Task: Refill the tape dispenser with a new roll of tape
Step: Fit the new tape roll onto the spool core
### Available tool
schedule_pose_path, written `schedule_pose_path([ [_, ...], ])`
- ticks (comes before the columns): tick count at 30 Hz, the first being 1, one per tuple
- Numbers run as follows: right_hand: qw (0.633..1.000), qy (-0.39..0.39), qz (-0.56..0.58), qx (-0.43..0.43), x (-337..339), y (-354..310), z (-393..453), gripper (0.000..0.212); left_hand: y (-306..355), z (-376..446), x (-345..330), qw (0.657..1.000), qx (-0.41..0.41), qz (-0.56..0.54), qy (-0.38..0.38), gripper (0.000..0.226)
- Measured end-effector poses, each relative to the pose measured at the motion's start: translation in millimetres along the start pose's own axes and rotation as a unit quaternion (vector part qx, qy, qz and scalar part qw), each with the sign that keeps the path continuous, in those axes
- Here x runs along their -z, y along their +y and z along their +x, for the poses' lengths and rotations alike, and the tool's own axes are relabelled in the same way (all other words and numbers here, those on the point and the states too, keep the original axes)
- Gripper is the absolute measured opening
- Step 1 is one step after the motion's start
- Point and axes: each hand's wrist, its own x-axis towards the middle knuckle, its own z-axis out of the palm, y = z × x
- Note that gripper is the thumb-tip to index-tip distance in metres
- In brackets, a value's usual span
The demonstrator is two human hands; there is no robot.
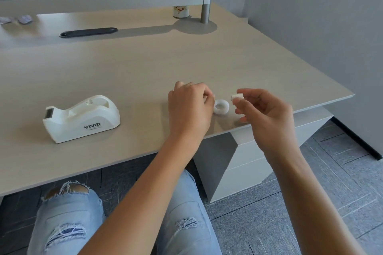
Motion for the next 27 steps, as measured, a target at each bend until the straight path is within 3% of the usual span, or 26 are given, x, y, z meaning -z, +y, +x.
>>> schedule_pose_path([
  [7, 0.997, -0.007, -0.074, 0.029, -18.0, 4.9, 1.2, 0.019, -40.8, -21.1, 40.8, 0.998, 0.031, -0.009, 0.05, 0.019],
  [15, 0.995, -0.015, -0.095, 0.04, -42.7, 2.5, -1.5, 0.019, -61.7, -40.8, 56.2, 0.989, -0.068, 0.092, -0.095, 0.043],
  [27, 0.995, -0.023, -0.082, 0.053, -48.7, 0.8, -11.1, 0.017, -65.3, -78.0, 78.8, 0.982, -0.093, 0.092, -0.139, 0.052],
])
